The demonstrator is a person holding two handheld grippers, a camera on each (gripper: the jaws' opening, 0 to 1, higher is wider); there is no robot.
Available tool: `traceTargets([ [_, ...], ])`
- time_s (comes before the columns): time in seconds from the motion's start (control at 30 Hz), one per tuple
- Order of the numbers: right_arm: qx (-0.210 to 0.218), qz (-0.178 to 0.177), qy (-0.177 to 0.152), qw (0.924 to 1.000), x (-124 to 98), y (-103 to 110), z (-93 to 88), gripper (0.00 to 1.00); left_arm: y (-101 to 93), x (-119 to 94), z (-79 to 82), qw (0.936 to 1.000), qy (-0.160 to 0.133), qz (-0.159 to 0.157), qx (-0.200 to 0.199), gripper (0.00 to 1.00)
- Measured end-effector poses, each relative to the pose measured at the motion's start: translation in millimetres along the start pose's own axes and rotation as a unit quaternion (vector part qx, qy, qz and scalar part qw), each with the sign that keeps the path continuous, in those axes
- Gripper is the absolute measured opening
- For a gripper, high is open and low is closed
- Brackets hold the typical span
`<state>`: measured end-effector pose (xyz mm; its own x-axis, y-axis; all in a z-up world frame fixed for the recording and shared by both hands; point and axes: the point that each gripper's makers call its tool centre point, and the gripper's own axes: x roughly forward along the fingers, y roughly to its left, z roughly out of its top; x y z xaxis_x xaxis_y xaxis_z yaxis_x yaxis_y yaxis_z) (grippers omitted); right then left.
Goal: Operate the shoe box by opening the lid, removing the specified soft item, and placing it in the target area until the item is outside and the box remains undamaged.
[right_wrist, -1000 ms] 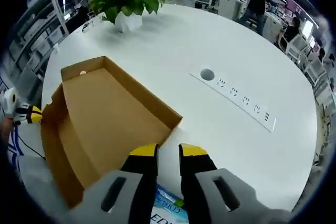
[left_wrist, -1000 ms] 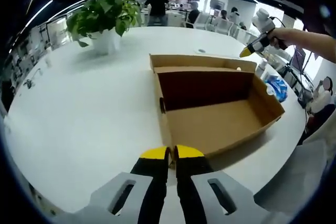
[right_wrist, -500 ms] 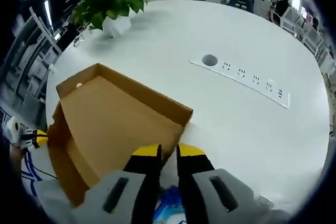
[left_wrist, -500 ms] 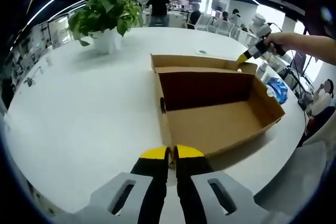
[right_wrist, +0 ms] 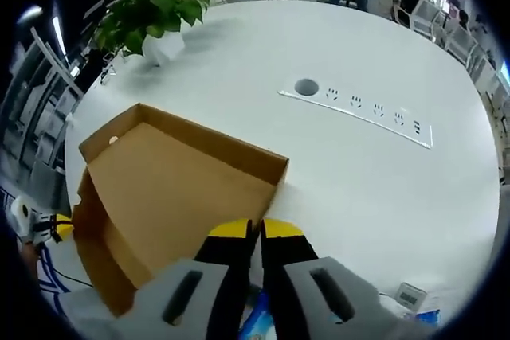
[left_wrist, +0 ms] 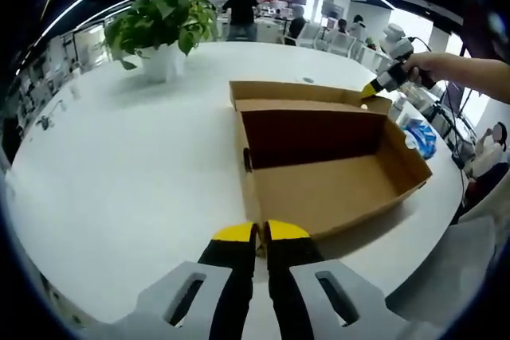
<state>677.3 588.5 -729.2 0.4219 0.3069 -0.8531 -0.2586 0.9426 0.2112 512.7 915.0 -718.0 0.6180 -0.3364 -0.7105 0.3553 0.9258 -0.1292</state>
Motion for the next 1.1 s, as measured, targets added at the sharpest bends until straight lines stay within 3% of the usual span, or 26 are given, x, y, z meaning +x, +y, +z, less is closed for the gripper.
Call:
traceTargets([
  [0.17, 0.018, 0.005, -0.01, 0.9998, -5.8, 2.9, 3.4, 0.01, -0.3, 0.1, -0.4, 1.0, -0.001, -0.002, -0.003, 0.01],
  [0.47, 0.014, 0.006, -0.028, 0.9995, -17.7, 7.4, 5.8, 0.0, -0.3, 0.1, -0.9, 1.0, -0.002, -0.002, -0.001, 0.01],
  [1.1, -0.022, 0.012, -0.087, 0.9959, -42.2, 17.0, 20.2, 0.0, -0.1, 0.4, -0.7, 1.0, -0.001, 0.001, 0.003, 0.01],
])
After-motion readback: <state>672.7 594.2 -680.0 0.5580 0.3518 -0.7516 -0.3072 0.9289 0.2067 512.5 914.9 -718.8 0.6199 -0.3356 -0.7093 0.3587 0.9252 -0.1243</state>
